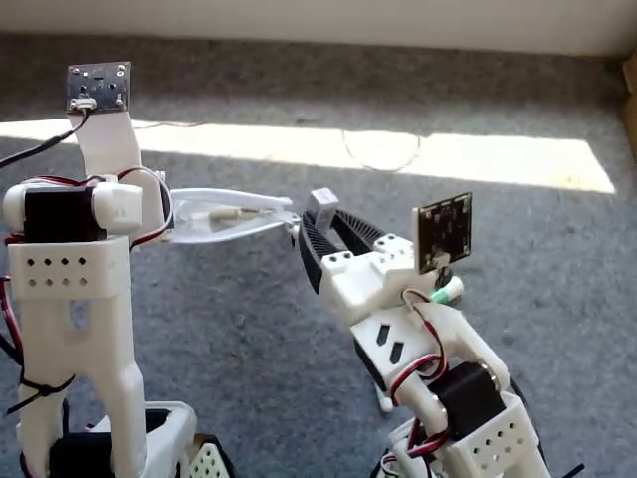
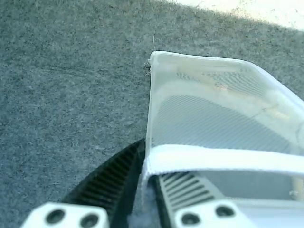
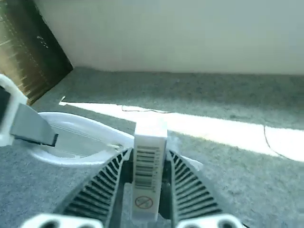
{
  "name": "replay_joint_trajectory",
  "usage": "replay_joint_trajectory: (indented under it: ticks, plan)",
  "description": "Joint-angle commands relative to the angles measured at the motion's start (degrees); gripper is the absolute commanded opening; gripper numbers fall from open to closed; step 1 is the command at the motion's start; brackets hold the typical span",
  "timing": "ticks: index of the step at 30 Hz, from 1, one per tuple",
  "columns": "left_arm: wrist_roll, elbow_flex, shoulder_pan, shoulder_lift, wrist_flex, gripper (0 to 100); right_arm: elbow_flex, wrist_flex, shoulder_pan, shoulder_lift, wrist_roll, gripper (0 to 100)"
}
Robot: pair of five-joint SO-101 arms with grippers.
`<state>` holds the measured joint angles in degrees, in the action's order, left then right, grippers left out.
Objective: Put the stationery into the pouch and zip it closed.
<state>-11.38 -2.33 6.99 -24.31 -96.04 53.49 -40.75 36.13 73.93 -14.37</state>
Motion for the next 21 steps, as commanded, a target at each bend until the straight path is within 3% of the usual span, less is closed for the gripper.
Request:
replay_joint_trajectory:
  ticks: [1,14,21]
  plan:
    - [-0.62,-0.31,-0.84,0.66,0.97,1,-0.22,7.43,4.44,1.01,4.22,1.9]
    - [-0.62,-0.31,-0.92,0.66,1.05,1,0.92,24.66,13.14,-0.66,8.79,1.9]
    - [-0.62,-0.31,-0.92,0.66,1.05,1,9.1,45.58,13.32,-7.96,8.79,1.9]
